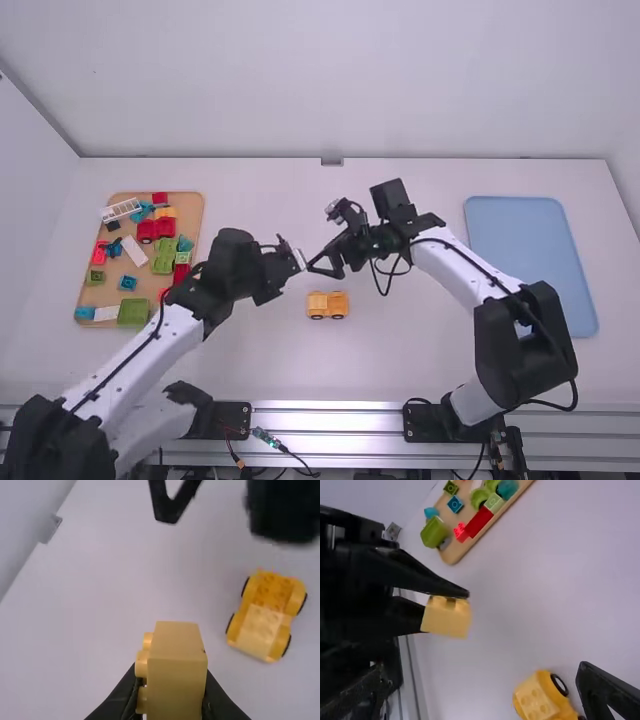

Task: Assemble lego blocks to make yellow taxi

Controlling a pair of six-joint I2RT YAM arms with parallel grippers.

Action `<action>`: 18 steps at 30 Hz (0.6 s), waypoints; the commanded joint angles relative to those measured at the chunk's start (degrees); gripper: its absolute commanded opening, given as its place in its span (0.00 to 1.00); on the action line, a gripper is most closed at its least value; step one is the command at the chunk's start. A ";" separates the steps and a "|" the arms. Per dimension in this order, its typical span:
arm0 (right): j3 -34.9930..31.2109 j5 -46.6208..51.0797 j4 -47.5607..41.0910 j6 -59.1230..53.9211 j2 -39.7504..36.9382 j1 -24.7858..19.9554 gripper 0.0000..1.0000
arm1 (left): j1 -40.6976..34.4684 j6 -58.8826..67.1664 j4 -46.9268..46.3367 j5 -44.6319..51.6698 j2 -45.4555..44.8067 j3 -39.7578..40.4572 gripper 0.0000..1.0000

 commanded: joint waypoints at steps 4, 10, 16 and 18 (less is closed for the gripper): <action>1.40 -0.50 0.52 1.57 -1.12 -0.59 0.99 | -3.63 2.52 1.81 0.57 2.54 4.33 0.01; 1.40 -3.06 1.27 0.94 -1.12 -1.51 0.99 | -7.17 2.34 3.06 -5.29 5.57 6.21 0.01; 1.38 -4.85 1.03 0.96 -1.12 -2.49 0.85 | -7.87 2.34 3.58 -5.70 9.09 8.76 0.01; 1.38 -4.33 1.11 1.09 -1.12 -2.47 0.81 | -7.80 2.54 4.33 -4.96 9.94 9.14 0.01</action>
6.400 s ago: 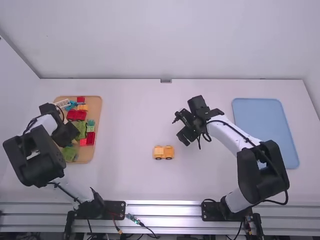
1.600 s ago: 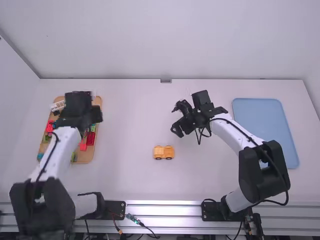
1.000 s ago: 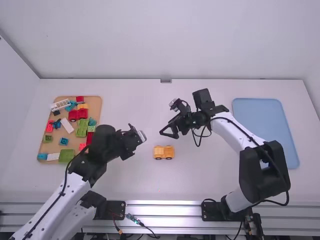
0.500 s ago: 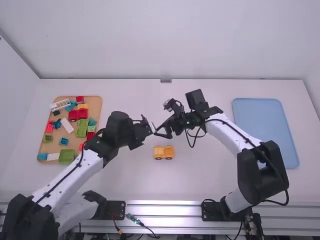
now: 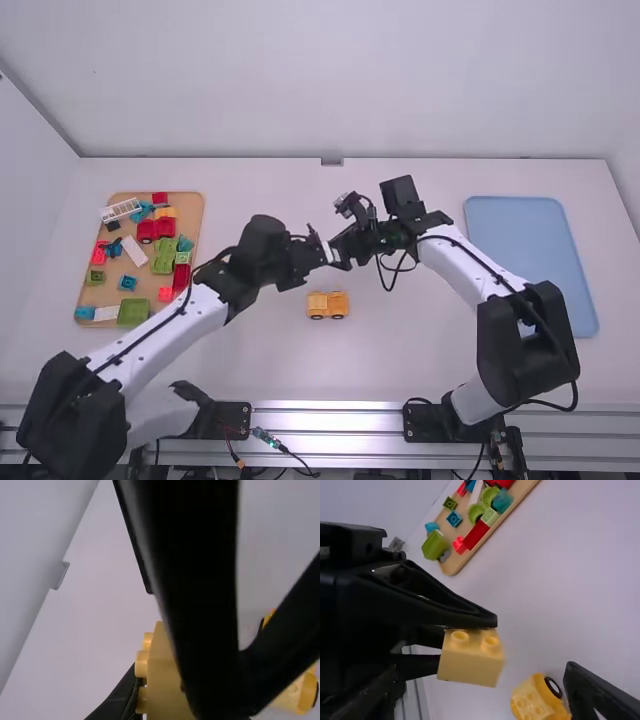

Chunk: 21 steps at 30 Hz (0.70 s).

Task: Assemble lego blocks to make yellow taxi

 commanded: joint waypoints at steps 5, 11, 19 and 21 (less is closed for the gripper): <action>1.38 -1.57 0.13 0.15 -1.03 0.11 0.75 | -0.90 0.40 2.45 0.07 2.21 1.97 0.01; 1.27 -1.25 0.87 0.17 -1.03 0.13 0.76 | -1.62 0.42 4.04 0.04 2.27 1.97 0.02; 0.68 1.44 2.97 2.95 -1.03 0.11 0.77 | -3.34 0.42 4.37 0.04 2.16 1.97 0.02; 0.68 1.42 2.80 2.67 -1.03 0.11 0.78 | -3.43 0.35 4.79 -0.02 2.16 1.97 0.01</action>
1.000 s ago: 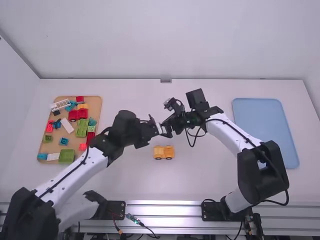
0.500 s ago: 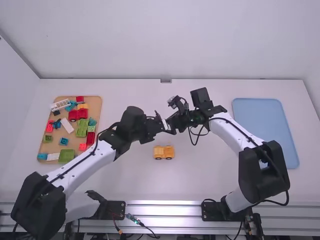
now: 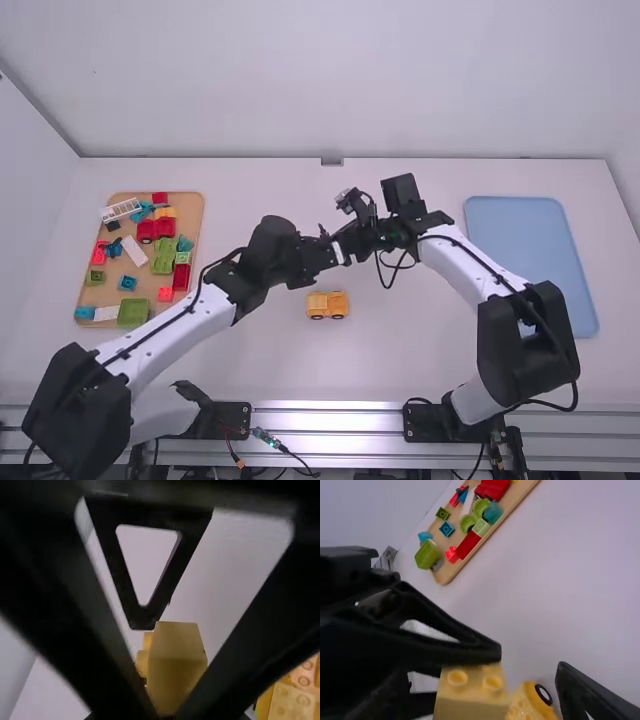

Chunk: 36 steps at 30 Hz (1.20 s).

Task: Assemble lego blocks to make yellow taxi

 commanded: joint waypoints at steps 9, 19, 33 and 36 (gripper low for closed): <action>0.61 -0.09 -0.33 0.28 -1.03 1.20 0.62 | -0.42 0.18 2.16 0.72 0.59 1.51 0.01; 0.63 0.20 -1.03 0.26 -1.03 1.44 0.64 | -0.17 -0.35 2.97 -3.82 0.72 1.51 0.01; 0.63 1.90 -3.21 -0.42 -1.03 1.14 0.66 | -0.50 -0.46 3.85 -5.64 0.72 1.51 0.01; 0.63 1.73 -3.63 -0.42 -1.03 -0.07 0.64 | -0.48 -0.24 3.76 -6.40 0.72 1.51 0.01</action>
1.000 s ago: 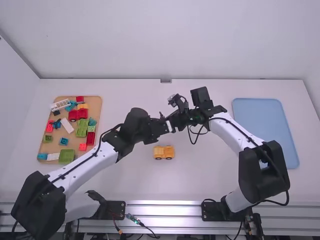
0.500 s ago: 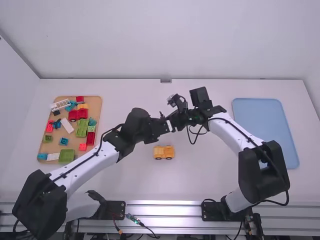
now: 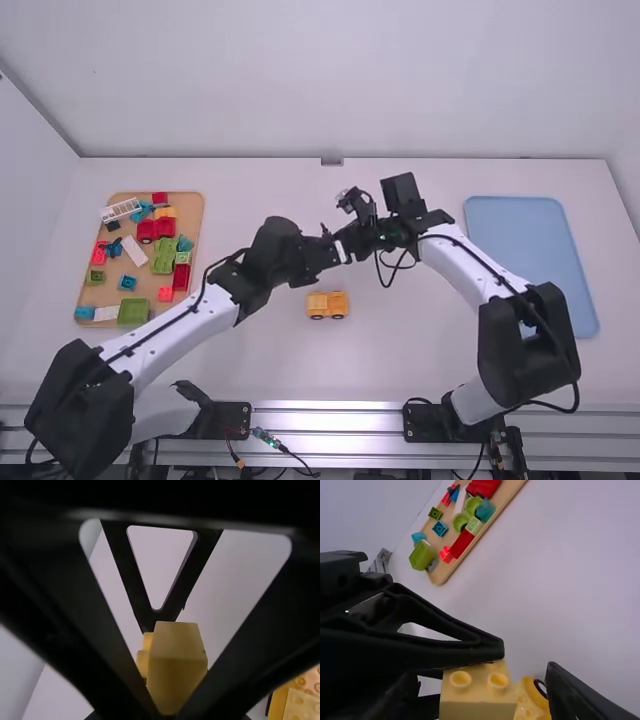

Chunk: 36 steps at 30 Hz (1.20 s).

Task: Assemble lego blocks to make yellow taxi

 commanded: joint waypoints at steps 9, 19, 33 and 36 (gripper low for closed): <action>0.00 -0.59 -1.46 -1.44 -0.71 -0.74 0.57 | 0.35 -0.35 2.36 -1.68 0.00 1.53 0.01; 0.00 -0.85 -1.90 -2.19 -0.71 -0.70 0.46 | 0.66 -0.37 3.28 -1.42 0.02 1.53 0.01; 0.00 -0.85 -1.92 -2.23 -0.71 -0.70 0.28 | 0.39 -0.67 3.50 -1.44 0.02 1.53 0.09; 0.00 -0.85 -1.90 -2.21 -0.71 -0.74 0.26 | 0.61 -0.67 3.72 -1.44 0.02 1.53 0.12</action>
